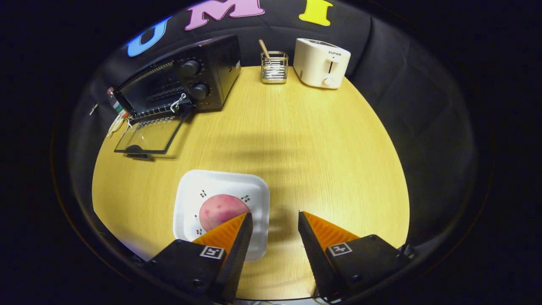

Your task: Open the toaster oven, put the food inside, and close the toaster oven door.

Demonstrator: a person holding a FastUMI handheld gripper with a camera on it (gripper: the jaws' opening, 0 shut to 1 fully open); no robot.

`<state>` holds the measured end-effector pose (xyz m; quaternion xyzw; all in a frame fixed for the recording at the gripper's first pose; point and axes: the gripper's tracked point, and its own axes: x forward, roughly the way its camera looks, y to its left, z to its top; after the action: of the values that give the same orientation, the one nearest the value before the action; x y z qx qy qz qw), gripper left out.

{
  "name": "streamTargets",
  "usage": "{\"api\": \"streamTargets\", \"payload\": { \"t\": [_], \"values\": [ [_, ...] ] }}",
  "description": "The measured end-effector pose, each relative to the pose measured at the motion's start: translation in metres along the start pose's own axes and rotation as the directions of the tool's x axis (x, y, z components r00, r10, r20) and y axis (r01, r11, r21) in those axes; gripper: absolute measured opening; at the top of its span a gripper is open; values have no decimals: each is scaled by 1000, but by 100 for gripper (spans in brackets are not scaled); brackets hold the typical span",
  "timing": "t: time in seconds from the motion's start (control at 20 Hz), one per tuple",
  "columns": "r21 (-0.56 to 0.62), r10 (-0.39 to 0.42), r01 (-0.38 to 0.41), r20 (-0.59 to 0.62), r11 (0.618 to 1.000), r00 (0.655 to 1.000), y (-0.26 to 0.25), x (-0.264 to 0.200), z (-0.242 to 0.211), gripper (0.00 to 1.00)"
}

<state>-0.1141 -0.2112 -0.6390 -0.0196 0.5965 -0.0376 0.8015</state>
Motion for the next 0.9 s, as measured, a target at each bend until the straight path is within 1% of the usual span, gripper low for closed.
{"api": "streamTargets", "payload": {
  "t": [0.1, 0.2, 0.25, 0.3, 0.4, 0.45, 0.7, 0.9],
  "values": [
    [1, 28, -28, -32, 1000, 999, 4, 12, -3, 72],
    [-2, 45, -46, -55, 999, 997, 7, 17, -3, 64],
    [-4, 46, -46, -65, 999, 997, 7, 21, -5, 58],
    [-2, 49, -49, -80, 999, 996, 7, 24, -6, 43],
    [8, 71, -70, -122, 998, 990, 10, 28, -14, 35],
    [4, 83, -83, -147, 997, 986, 12, 28, -17, 35],
    [-70, 77, -91, -190, 993, 979, 13, 28, -19, 35],
    [-61, 90, -105, -218, 993, 972, 16, 27, -22, 35]
  ]
}}
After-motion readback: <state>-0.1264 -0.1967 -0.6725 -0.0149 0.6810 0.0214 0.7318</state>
